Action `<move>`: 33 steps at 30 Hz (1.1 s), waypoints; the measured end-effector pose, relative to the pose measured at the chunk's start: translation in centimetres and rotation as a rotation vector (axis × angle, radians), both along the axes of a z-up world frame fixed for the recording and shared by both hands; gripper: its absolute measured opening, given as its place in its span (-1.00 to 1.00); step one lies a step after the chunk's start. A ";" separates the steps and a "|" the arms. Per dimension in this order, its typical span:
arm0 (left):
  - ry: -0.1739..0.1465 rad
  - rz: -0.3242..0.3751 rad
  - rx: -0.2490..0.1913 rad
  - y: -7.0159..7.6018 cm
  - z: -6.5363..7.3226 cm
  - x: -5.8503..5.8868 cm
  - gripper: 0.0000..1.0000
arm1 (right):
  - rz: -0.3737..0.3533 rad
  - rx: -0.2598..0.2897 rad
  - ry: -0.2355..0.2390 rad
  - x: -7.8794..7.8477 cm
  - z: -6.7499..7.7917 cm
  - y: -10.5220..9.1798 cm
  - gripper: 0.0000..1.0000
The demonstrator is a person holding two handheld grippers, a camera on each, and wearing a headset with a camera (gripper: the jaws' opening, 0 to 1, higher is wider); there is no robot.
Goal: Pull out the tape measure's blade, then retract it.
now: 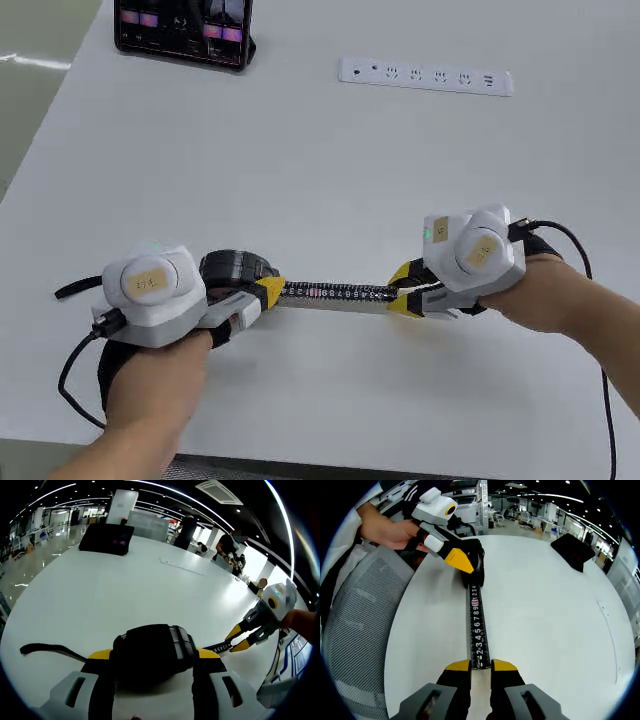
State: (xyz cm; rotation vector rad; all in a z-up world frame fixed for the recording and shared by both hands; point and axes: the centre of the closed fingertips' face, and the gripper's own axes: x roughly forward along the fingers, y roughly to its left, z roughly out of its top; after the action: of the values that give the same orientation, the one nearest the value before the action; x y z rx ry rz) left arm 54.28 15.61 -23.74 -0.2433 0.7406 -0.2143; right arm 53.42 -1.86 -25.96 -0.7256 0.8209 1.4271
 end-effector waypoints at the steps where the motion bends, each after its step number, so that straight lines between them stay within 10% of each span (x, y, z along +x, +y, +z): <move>1: 0.001 0.000 -0.002 0.0 0.0 0.0 0.16 | 0.001 0.001 -0.001 0.0 0.0 0.1 -0.79; 33: 0.004 0.002 -0.025 0.1 0.0 0.0 0.16 | 0.006 0.075 0.037 -0.3 0.1 5.0 -0.79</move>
State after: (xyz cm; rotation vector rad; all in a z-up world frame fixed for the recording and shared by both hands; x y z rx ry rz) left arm 54.32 15.71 -23.70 -0.2688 0.7418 -0.2213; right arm 53.11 3.14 -25.82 -0.6462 0.7903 1.4728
